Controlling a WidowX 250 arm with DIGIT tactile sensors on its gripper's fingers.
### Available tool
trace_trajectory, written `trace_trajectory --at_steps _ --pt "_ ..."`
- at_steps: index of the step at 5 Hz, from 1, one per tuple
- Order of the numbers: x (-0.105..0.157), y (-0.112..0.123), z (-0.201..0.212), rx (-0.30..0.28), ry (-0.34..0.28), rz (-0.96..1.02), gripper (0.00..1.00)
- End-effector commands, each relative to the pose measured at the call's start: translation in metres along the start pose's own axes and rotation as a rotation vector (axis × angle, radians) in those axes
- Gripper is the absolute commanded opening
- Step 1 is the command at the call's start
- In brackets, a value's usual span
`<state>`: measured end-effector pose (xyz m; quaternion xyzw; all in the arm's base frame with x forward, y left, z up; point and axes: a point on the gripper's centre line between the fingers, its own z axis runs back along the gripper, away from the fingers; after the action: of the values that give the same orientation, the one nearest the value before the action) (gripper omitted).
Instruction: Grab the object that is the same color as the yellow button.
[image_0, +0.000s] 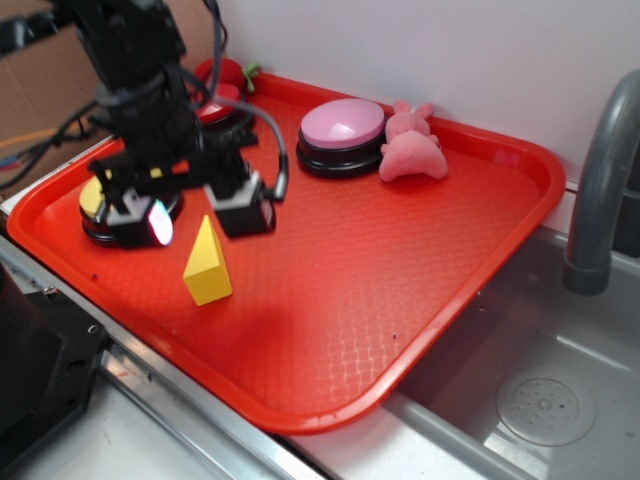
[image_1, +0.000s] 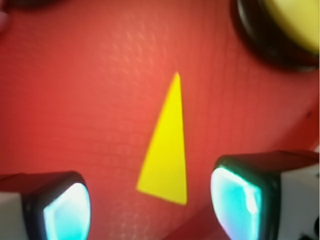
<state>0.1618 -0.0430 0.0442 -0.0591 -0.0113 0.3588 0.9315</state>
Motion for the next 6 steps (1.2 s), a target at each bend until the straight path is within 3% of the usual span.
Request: trace_trajectory --at_steps 1,2,4,5,6 --pt "0.001 -0.009 -0.027 -0.087 -0.085 0.005 1.0" --pt "-0.002 -0.011 -0.022 -0.098 -0.107 0.01 0.0" --pt "0.002 -0.01 -0.014 -0.055 -0.114 0.024 0.0" --pt "0.01 -0.016 0.011 0.007 -0.1 -0.071 0.0" --pt "0.016 -0.035 0.055 0.014 -0.063 -0.281 0.0"
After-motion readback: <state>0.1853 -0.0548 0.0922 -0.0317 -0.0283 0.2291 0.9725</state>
